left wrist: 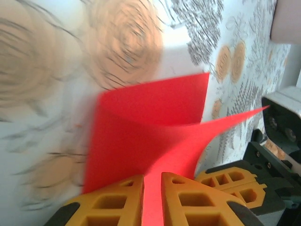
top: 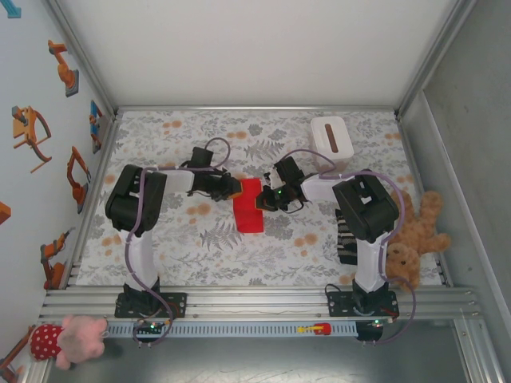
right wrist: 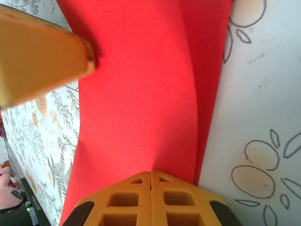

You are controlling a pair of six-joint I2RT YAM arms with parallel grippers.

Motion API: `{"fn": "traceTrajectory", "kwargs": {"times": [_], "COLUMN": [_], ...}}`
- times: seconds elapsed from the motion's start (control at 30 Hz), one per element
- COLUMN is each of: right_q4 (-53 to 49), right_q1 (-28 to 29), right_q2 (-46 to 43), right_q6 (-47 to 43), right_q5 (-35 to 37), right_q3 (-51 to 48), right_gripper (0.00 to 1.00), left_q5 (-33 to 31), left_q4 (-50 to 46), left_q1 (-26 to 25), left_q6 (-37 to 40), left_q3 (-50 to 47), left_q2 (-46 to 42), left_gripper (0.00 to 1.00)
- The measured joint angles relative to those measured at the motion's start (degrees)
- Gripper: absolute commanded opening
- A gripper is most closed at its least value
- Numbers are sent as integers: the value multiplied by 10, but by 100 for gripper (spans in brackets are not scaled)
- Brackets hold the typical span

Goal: Fold a paper plane with a square sheet of paper (pick it up from the middle)

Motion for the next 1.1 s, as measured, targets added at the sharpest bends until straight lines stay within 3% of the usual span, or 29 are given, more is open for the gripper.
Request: {"fn": "traceTrajectory", "kwargs": {"times": [0.13,0.27,0.5,0.7,1.1], "right_q4": [0,0,4,4,6], "right_q1": [0,0,0,0,0], "right_q2": [0,0,-1,-1,-1], "right_q6": [0,0,1,2,2], "right_q5": [0,0,0,0,0], "right_q3": [0,0,-2,-3,-4], "right_gripper": [0,0,0,0,0], "left_q5": [-7,-16,-28,-32,-30], "left_q4": [-19,-23,-9,-6,-52], "left_q1": [36,39,-23,-56,7], "left_q6": [14,16,0,-15,-1], "left_q3": [9,10,-5,18,85], "left_q2": [0,-7,-47,-7,43], "left_gripper": [17,17,17,16,16]}}
